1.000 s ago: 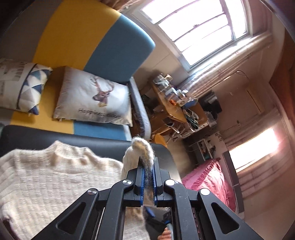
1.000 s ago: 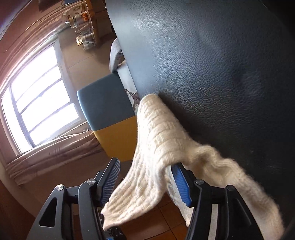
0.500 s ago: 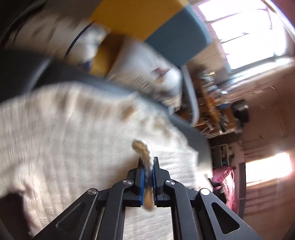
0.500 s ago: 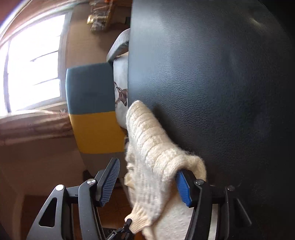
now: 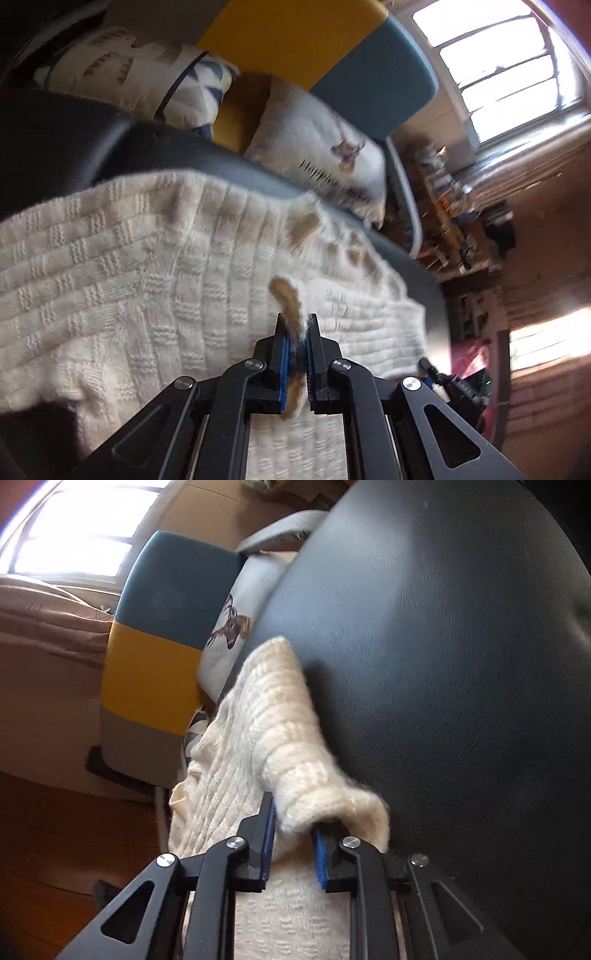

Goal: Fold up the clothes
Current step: 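Carry the cuff across the body with the left gripper while the right gripper holds the sleeve, then open the left gripper to lay the sleeve on the sweater body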

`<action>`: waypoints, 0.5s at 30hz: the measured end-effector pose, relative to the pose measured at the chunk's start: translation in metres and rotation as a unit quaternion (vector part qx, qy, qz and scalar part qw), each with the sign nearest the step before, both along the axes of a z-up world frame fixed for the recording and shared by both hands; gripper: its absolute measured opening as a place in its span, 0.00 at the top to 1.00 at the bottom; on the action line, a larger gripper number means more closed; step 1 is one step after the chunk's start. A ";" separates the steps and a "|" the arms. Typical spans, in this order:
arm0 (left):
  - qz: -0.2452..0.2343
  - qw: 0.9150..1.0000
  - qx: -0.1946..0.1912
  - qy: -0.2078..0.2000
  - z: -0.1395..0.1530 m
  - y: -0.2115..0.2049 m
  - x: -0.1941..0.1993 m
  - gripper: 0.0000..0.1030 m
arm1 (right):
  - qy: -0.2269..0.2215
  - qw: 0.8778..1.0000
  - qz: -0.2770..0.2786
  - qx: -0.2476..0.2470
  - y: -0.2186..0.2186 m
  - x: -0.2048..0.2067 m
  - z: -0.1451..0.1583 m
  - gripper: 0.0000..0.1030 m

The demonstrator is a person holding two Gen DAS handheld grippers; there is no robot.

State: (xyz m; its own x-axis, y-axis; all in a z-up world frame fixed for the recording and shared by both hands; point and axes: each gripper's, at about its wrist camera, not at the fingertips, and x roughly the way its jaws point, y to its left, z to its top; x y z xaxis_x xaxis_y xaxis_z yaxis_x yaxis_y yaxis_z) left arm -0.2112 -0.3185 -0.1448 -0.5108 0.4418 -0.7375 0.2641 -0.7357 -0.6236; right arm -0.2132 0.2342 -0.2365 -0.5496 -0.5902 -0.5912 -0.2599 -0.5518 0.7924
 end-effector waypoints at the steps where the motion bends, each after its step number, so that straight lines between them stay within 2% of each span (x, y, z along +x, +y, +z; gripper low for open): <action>1: 0.005 1.000 0.009 -0.013 -0.010 -0.004 0.001 0.93 | 0.003 1.000 -0.002 -0.001 0.002 0.001 -0.001 0.80; 3: 0.017 0.999 0.031 -0.036 -0.029 -0.012 0.002 0.90 | 0.005 1.000 -0.006 -0.017 0.006 0.004 -0.004 0.75; 4: 0.031 0.997 0.055 -0.041 -0.035 -0.020 0.004 0.83 | 0.005 1.000 -0.009 -0.022 0.008 0.003 -0.005 0.75; 5: 0.043 0.995 0.083 -0.044 -0.040 -0.028 0.006 0.77 | 0.007 1.000 -0.007 -0.013 0.008 0.001 -0.003 0.75; 6: 0.053 0.992 0.108 -0.046 -0.044 -0.035 0.009 0.75 | 0.011 1.000 0.000 0.002 0.006 -0.001 0.000 0.75; 8: 0.064 0.990 0.121 -0.043 -0.044 -0.044 0.013 0.75 | 0.020 0.999 0.015 0.035 0.001 -0.005 0.007 0.75; 11: 0.039 0.993 0.112 -0.029 -0.033 -0.042 0.012 0.75 | 0.042 0.995 0.041 0.083 -0.009 -0.009 0.023 0.83; 12: 0.027 0.995 0.091 -0.022 -0.027 -0.036 0.010 0.75 | 0.052 0.994 0.045 0.086 -0.011 -0.009 0.027 0.85; 13: 0.017 0.997 0.070 -0.016 -0.022 -0.030 0.008 0.82 | 0.065 0.994 0.047 0.081 -0.013 -0.008 0.032 0.86; 14: 0.017 0.998 0.051 -0.014 -0.018 -0.026 0.006 0.94 | 0.074 0.992 0.053 0.083 -0.017 -0.007 0.035 0.86; 15: 0.017 0.999 0.032 -0.010 -0.014 -0.023 0.006 0.94 | 0.078 0.991 0.063 0.093 -0.021 -0.006 0.037 0.86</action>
State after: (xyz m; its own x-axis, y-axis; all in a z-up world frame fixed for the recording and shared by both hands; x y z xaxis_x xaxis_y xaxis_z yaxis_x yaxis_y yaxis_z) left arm -0.2054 -0.3411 -0.1588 -0.5124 0.4711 -0.7180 0.3005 -0.6849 -0.6638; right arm -0.2195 0.2132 -0.1995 -0.5716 -0.5493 -0.6095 -0.0609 -0.7124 0.6991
